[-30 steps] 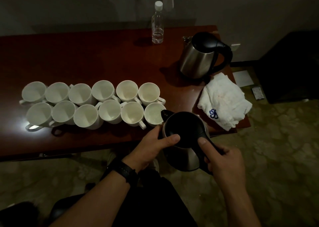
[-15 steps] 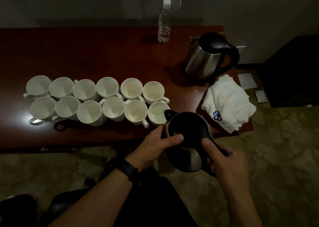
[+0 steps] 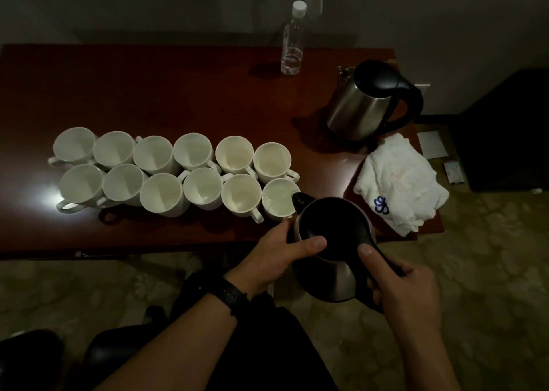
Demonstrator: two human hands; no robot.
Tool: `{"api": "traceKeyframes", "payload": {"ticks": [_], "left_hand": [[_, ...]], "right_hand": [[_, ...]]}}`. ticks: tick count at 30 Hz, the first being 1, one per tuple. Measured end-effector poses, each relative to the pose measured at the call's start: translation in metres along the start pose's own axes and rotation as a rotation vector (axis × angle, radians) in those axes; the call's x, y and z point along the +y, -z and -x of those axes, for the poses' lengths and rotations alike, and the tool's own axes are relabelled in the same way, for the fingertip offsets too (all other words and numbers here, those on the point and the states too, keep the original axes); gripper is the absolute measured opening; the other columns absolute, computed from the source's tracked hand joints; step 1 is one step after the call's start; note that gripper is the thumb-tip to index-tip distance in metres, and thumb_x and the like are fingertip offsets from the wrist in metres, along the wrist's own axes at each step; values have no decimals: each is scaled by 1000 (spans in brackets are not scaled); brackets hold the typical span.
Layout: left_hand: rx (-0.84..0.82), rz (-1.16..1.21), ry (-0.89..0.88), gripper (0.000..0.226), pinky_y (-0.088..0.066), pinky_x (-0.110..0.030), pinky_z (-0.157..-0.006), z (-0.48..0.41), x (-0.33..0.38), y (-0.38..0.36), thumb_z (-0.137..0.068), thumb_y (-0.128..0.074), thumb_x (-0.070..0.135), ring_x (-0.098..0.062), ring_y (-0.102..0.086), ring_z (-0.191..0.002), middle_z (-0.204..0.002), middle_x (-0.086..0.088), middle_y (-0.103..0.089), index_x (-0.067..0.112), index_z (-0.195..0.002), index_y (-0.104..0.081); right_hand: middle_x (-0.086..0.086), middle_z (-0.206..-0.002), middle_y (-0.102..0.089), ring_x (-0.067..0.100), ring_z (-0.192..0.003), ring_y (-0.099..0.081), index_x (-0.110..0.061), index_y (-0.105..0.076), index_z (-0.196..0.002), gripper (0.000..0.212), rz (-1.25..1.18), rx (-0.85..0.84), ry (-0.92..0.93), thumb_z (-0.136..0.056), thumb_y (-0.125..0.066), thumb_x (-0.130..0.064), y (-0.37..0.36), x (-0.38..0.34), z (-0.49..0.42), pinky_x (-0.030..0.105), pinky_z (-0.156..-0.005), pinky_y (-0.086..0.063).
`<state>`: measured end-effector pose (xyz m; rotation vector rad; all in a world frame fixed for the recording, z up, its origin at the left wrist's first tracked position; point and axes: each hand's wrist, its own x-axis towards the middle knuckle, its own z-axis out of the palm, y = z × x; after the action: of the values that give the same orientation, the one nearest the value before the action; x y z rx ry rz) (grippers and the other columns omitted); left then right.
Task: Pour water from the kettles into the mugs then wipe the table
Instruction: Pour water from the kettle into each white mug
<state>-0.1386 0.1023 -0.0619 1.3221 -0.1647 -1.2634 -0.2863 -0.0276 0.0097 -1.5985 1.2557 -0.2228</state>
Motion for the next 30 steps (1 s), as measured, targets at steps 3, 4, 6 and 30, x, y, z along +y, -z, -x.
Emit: {"api": "traceKeyframes", "payload": {"ticks": [3, 4, 6, 30], "left_hand": [[-2, 10, -3, 80, -47, -51, -113, 1, 0, 0, -63, -91, 53, -22, -66, -124, -130, -1, -71, 26, -133, -62], [0, 10, -4, 83, -48, -49, -112, 1, 0, 0, -60, -92, 57, -21, -66, -124, -129, 0, -72, 28, -132, -63], [6, 10, -16, 81, -48, -47, -111, 1, 1, 0, -60, -92, 58, -20, -66, -123, -129, 1, -72, 30, -131, -63], [19, -10, -30, 72, -51, -40, -107, 1, 5, 3, -65, -85, 49, -16, -67, -122, -128, 4, -72, 30, -131, -63]], "right_hand": [[2, -43, -56, 9, -39, -50, -23, -74, -58, 45, -8, -17, 3, -62, -81, -67, -1, -2, 2, 35, -53, -40], [1, -43, -55, 8, -39, -50, -23, -74, -59, 44, -11, -21, 1, -63, -83, -66, -1, -2, 3, 35, -53, -40], [1, -44, -55, 8, -40, -50, -20, -75, -62, 46, -17, -30, -16, -62, -76, -66, -1, -3, 3, 35, -53, -40], [5, -45, -55, 18, -43, -52, -18, -70, -54, 61, 30, -36, -30, -54, -72, -78, -4, -4, 0, 39, -55, -41]]}}
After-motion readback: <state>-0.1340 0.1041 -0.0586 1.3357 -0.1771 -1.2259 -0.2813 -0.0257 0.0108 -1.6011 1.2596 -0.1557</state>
